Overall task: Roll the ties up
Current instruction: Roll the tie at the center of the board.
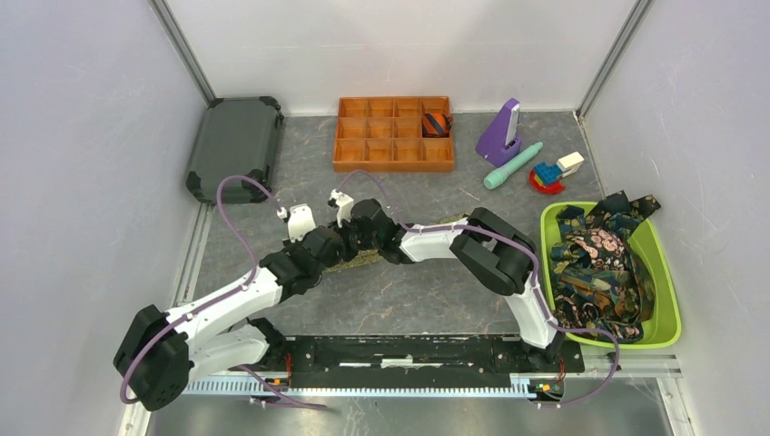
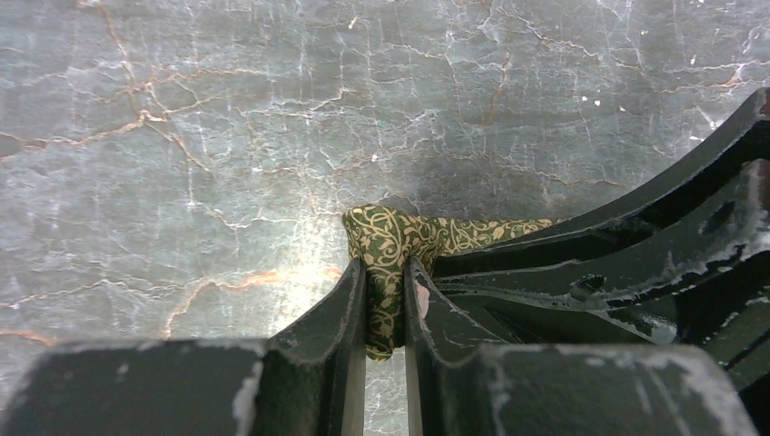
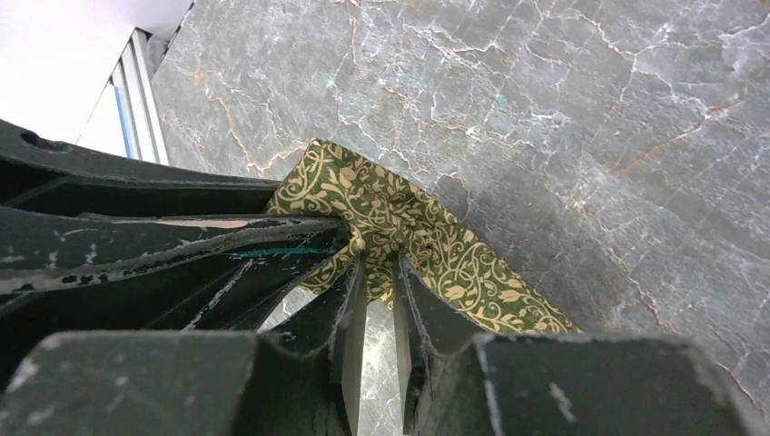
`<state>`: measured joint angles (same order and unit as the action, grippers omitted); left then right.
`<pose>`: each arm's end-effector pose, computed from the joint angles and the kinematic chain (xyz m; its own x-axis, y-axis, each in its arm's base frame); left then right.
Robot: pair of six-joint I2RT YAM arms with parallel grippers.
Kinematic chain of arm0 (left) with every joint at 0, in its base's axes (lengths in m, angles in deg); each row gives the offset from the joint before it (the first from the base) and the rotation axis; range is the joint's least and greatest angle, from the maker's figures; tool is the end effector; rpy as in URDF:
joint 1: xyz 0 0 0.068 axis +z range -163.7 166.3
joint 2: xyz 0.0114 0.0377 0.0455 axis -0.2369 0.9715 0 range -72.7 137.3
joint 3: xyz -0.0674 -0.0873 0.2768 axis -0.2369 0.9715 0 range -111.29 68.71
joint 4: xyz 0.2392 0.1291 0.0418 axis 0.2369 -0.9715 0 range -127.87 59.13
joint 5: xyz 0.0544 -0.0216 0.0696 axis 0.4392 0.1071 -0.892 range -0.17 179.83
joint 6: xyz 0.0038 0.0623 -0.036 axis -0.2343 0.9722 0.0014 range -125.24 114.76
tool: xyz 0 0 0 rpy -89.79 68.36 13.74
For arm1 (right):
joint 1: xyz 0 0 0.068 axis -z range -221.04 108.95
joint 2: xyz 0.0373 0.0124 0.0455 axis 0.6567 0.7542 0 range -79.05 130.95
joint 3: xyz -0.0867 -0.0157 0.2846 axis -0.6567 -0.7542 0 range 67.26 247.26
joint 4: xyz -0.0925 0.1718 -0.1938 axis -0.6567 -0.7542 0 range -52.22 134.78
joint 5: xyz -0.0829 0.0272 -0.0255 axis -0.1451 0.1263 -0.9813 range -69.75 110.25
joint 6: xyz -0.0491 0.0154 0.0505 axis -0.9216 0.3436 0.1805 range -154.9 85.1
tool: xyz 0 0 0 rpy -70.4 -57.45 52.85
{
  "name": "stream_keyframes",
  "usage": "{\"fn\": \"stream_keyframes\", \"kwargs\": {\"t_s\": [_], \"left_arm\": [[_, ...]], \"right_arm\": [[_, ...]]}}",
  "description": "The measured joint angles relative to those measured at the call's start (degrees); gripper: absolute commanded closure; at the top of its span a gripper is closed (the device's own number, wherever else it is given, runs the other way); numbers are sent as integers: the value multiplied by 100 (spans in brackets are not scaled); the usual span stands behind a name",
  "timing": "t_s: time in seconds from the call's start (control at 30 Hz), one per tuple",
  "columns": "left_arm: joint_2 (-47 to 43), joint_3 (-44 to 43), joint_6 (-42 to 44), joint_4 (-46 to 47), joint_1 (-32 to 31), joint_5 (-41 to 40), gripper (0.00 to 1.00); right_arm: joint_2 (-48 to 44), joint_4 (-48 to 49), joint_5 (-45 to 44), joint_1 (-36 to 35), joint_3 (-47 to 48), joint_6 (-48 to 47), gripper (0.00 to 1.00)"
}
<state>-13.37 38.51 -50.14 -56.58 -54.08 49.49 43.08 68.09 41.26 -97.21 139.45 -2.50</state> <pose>0.1749 -0.0981 0.1913 -0.5893 -0.2052 -0.7814 -0.2910 0.9562 -0.0317 0.2623 0.4296 0.1409 -0.7219 -0.1785 -0.6686 -0.6716 0.4136 0.6147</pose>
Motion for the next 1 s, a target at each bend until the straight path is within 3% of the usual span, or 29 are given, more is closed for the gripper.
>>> {"fn": "stream_keyframes", "kwargs": {"t_s": [0.23, 0.47, 1.0], "left_arm": [[289, -245, 9, -321, -284, -411, 98], [1078, -634, -52, -745, -662, -837, 98], [3195, -2100, -885, -2345, -1421, -1727, 98]], "right_arm": [[-11, 68, 15, 9, -48, 22, 77], [-446, 63, 11, 240, -870, -26, 76], [-2822, -31, -136, 1569, -3053, -236, 76]]}}
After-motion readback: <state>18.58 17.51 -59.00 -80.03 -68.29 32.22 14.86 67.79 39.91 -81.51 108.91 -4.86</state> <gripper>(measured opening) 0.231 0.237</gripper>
